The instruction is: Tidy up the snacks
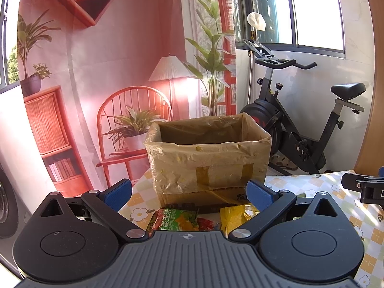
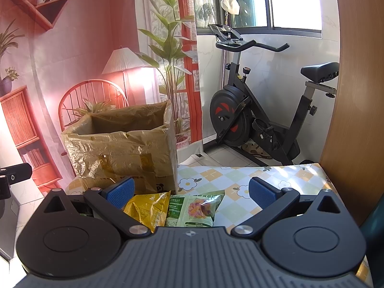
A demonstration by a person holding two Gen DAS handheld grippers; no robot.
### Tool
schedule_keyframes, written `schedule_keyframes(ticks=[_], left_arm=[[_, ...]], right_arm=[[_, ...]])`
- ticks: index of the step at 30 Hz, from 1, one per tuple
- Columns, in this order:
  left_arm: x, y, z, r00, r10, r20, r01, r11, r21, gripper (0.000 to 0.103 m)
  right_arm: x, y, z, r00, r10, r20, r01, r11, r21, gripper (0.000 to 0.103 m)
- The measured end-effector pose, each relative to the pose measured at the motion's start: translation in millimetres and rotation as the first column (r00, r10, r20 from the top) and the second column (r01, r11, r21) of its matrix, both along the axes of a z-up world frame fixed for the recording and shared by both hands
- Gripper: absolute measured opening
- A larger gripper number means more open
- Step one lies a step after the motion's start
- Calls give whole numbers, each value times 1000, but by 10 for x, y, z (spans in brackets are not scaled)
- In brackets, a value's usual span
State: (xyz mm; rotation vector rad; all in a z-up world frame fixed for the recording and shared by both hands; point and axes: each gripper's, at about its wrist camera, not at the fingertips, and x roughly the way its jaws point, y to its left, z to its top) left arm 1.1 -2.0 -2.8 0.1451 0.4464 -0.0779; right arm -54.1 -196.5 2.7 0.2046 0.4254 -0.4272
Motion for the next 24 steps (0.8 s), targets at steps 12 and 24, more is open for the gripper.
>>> schedule_keyframes(ticks=[12,24], left_arm=[[10,3,-6,1000,-1,-11,1,1000,-8,102],[31,35,-20,1000,-12,-23,11,999,-45,102]], right_arm=[[39,-16,-30,1000,1,-8,-1,1000,5,103],[19,-31,-59,1000,-11,-13,11,1000,9,103]])
